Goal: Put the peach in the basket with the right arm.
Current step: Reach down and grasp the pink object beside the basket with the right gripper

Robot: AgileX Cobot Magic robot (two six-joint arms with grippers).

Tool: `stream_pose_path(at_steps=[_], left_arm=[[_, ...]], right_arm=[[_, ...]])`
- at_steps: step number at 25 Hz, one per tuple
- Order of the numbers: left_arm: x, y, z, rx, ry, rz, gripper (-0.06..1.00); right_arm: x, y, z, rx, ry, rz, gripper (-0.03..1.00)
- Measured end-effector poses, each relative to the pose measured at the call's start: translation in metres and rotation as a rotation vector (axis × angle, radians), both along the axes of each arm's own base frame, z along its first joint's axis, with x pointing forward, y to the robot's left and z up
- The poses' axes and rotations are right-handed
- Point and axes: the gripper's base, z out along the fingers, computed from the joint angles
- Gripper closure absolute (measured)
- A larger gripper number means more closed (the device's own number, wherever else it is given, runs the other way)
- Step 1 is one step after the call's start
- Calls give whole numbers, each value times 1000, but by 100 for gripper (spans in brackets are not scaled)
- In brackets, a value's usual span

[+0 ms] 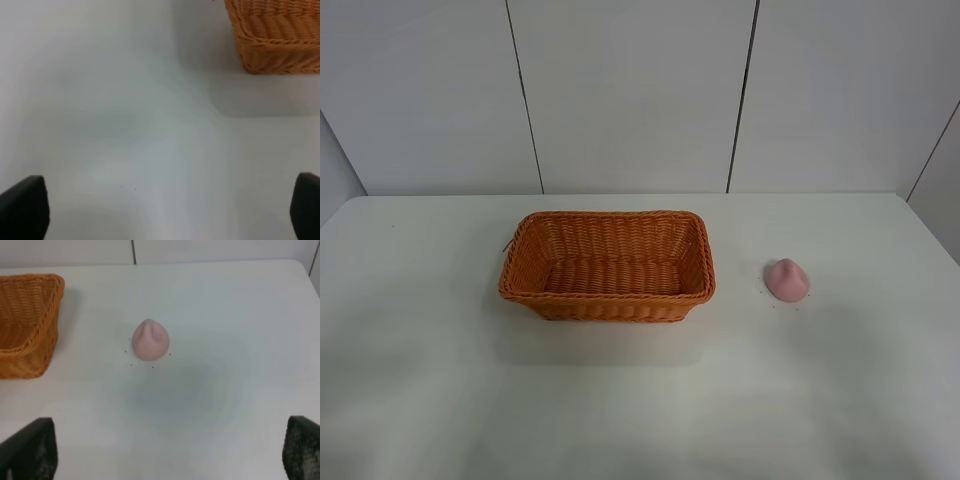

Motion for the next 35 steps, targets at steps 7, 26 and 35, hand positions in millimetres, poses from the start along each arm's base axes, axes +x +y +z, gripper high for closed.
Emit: stream_pose_path(at_steps=[7,26,35], left_arm=[[0,0,0,0,0,0,-4],[0,0,0,0,0,0,-4],[0,0,0,0,0,0,-4]], right_arm=[[0,0,0,0,0,0,27],[92,4,39,-38,328,-2,27],[232,11,27,-65,656,11,27]])
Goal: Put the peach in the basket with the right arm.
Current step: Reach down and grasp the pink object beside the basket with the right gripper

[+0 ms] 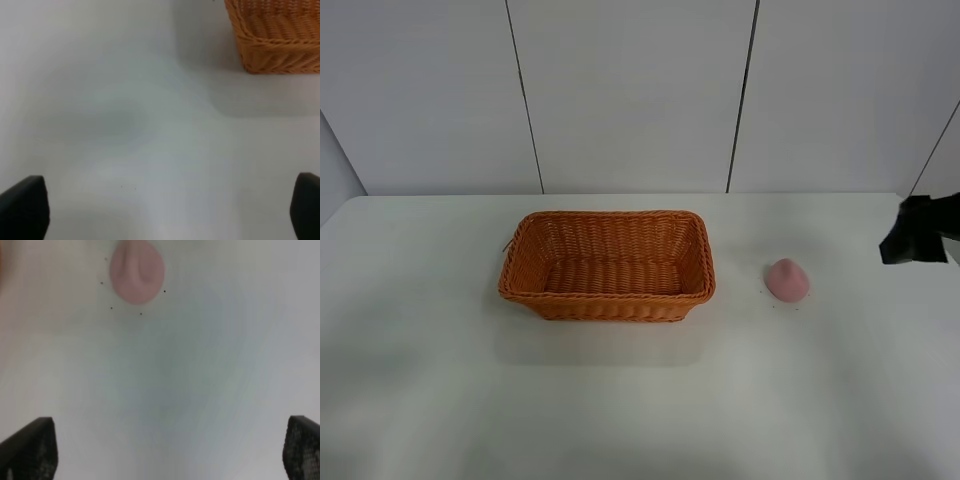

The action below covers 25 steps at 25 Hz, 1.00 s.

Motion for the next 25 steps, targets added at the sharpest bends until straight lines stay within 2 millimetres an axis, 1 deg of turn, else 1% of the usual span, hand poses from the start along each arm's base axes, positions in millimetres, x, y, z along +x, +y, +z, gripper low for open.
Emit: stream_pose_path(at_steps=[2,4,5,8,9,11,13,15,17,21,25], left_arm=[[0,0,0,0,0,0,-4],[0,0,0,0,0,0,-4],[0,0,0,0,0,0,-4],[0,0,0,0,0,0,-4],[0,0,0,0,0,0,-4],[0,0,0,0,0,0,-4],[0,0,0,0,0,0,-4],[0,0,0,0,0,0,-4],[0,0,0,0,0,0,-4],[0,0,0,0,0,0,-4],[0,0,0,0,0,0,-4]], right_arm=[[31,2,-7,-2,47,0,27],[61,3,-20,-5,104,0,27],[75,4,-24,-6,118,0,27],[115,6,-47,-10,199,0,27],[126,7,-50,-11,214,0,27],[147,8,-66,-16,262,6,27],[164,9,-76,-17,285,6,27],[175,12,-88,-20,314,12,27],[180,19,-97,-23,334,29,27],[185,34,-113,-23,349,62,27],[189,35,-123,-20,349,63,27]])
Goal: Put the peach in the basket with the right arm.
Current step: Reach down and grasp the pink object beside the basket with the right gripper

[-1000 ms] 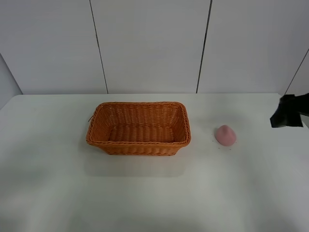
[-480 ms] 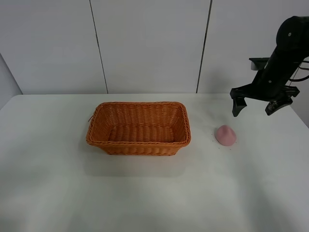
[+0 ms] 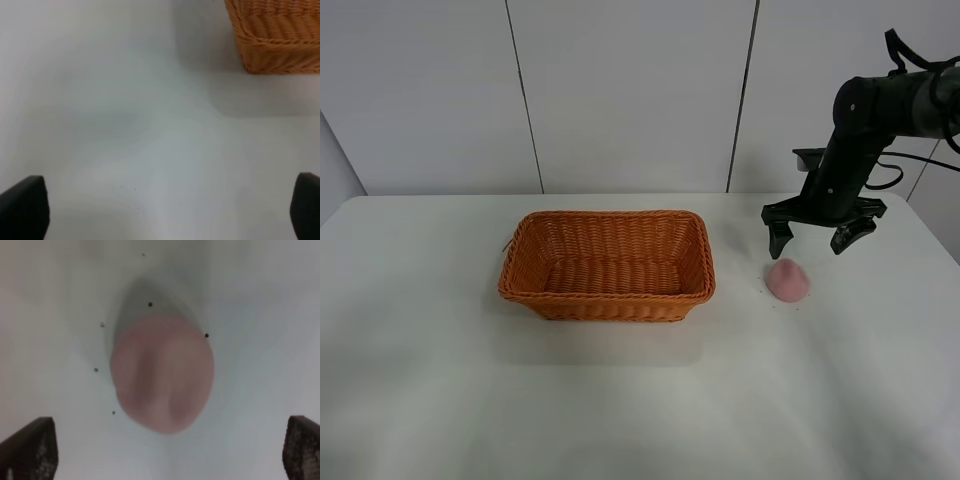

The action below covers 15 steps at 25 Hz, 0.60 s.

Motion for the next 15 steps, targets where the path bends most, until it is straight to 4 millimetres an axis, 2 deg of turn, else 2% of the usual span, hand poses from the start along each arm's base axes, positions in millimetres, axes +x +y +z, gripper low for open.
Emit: stream_pose_path(at_steps=[5,11,15], left_arm=[[0,0,0,0,0,0,-4],[0,0,0,0,0,0,-4],[0,0,0,0,0,0,-4]], right_arm=[[6,2,-17,14,-1,-7,27],[10,3,-55,14,61,-13,27],[12,3,-68,12,76,-14,27]])
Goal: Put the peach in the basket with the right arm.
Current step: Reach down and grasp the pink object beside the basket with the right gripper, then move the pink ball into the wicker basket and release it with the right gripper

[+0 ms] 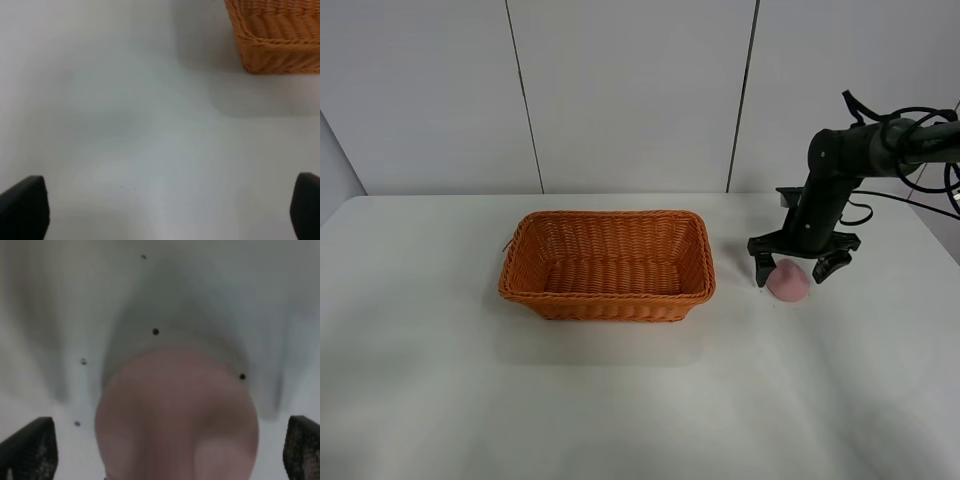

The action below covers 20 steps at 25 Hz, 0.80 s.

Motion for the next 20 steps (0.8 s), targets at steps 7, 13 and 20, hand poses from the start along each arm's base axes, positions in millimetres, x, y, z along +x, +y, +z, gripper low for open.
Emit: stream_pose_path(at_steps=[7,13,20], left_arm=[[0,0,0,0,0,0,-4],[0,0,0,0,0,0,-4],[0,0,0,0,0,0,-4]], right_arm=[[2,0,-1,2,-16,-7,36],[1,0,-1,1,-7,-7,74],[1,0,7,-3,-9,-4,97]])
